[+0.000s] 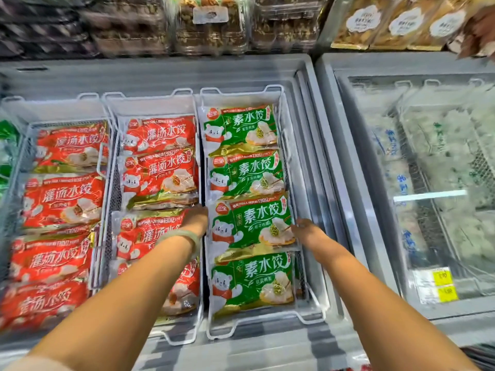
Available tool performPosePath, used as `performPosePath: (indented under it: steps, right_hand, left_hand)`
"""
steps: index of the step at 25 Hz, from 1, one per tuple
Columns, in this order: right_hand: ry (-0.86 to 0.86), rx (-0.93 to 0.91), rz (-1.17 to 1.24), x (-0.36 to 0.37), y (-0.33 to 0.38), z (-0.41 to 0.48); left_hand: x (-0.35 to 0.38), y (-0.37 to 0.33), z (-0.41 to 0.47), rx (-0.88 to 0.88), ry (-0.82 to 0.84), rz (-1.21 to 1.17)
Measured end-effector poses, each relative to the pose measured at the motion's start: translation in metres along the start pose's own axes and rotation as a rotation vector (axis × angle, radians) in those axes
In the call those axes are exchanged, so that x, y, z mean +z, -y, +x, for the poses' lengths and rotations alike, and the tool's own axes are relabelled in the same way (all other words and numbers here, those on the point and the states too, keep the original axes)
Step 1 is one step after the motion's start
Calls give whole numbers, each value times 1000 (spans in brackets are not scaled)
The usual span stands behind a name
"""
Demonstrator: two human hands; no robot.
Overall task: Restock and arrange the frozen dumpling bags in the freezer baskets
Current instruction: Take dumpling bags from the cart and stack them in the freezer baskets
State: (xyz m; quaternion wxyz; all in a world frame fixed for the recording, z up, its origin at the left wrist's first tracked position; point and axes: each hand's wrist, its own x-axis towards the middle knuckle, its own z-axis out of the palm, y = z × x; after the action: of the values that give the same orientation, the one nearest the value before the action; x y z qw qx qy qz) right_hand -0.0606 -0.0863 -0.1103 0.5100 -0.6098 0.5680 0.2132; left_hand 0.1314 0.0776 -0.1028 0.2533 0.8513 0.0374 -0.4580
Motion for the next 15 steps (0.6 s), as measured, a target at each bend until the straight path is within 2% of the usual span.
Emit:
performPosePath:
  steps: [2, 4, 7, 10, 15]
  right_hand:
    - [34, 25, -17, 0, -4, -5]
    - [35, 26, 64, 2, -10, -14]
    - [70, 19, 207, 9, -22, -35]
    - [52, 38, 280, 16, -30, -57]
    - [-41, -17, 482, 36, -57, -106]
  left_hand:
    - [-6, -1, 0, -9, 7, -11]
    - [-5, 3, -2, -30, 40, -94]
    - [-4, 7, -20, -96, 216, -250]
    - [-3, 9, -40, -46, 386, -244]
    - [-13, 11, -69, 133, 460, -91]
